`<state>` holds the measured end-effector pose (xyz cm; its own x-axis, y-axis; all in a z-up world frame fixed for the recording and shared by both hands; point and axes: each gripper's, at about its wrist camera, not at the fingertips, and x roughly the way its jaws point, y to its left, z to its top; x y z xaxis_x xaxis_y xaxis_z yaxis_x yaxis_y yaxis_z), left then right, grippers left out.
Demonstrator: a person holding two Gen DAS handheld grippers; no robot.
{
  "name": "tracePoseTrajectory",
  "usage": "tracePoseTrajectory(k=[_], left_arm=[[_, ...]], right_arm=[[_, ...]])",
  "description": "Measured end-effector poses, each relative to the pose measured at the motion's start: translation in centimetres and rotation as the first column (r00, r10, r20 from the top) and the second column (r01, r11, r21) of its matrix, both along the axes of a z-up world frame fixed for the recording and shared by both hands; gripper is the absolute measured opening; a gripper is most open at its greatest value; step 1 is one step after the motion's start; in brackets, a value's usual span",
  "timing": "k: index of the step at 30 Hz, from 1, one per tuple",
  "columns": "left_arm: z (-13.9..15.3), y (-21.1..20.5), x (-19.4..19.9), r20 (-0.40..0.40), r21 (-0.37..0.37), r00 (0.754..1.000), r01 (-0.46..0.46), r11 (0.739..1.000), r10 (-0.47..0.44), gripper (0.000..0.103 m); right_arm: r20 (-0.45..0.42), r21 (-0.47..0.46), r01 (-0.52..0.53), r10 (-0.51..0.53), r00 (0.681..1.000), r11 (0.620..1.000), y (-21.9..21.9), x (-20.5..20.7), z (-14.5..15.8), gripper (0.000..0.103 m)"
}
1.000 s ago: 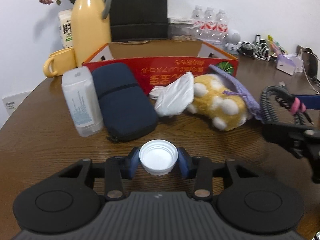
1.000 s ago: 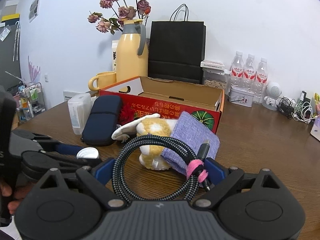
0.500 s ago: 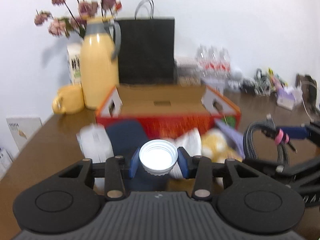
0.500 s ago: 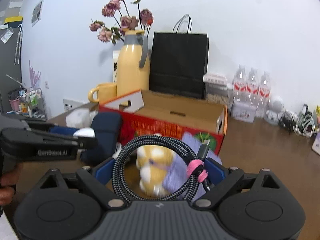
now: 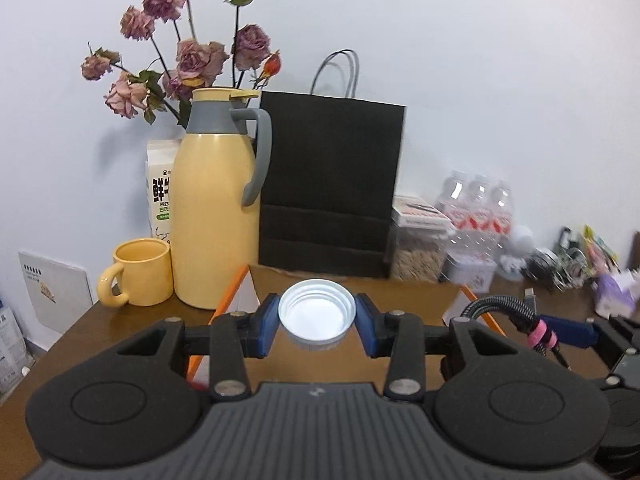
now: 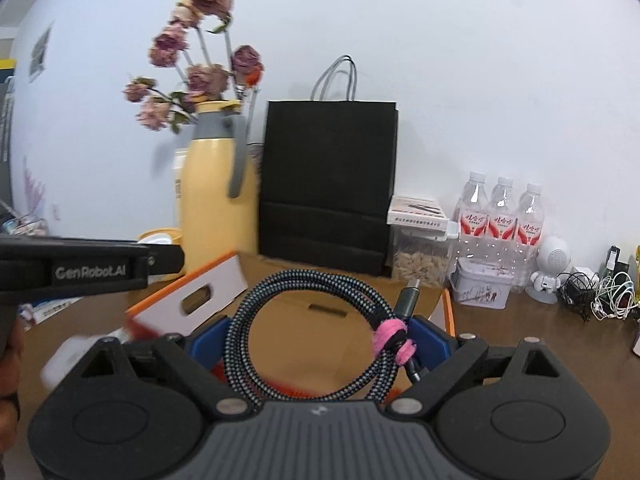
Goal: Organize objects
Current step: 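Drop the white cap into the box with the left tool while the right tool drops the cable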
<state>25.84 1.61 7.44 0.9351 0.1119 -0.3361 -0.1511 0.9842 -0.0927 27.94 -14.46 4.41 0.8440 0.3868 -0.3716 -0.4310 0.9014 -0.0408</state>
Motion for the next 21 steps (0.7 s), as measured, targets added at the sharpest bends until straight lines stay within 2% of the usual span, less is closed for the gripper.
tracePoseTrajectory(k=[6,10,15,21], left_arm=[[-0.8,0.2,4.7,-0.032,-0.018,0.996,-0.087,0.996,0.086,0.041],[-2.1,0.0,7.3,-0.086,-0.005,0.984,-0.155,0.988,0.154,0.041],[-4.1,-0.3,9.2,-0.159,0.014,0.975,-0.153,0.988,0.153,0.041],[-5.3,-0.7,9.5,-0.202,0.014,0.971,-0.124,0.992,0.125,0.041]], right_arm=[[-0.055,0.001,0.063,-0.063,0.997,0.998,1.6,5.5,-1.5,0.094],[-0.101,-0.021,0.081,-0.083,0.991,0.996,2.4,7.6,-3.2,0.094],[-0.154,-0.036,0.083,-0.087,0.984,0.996,2.4,8.9,-5.0,0.094],[-0.176,-0.045,0.082,-0.089,0.980,0.996,2.3,9.0,-5.5,0.095]])
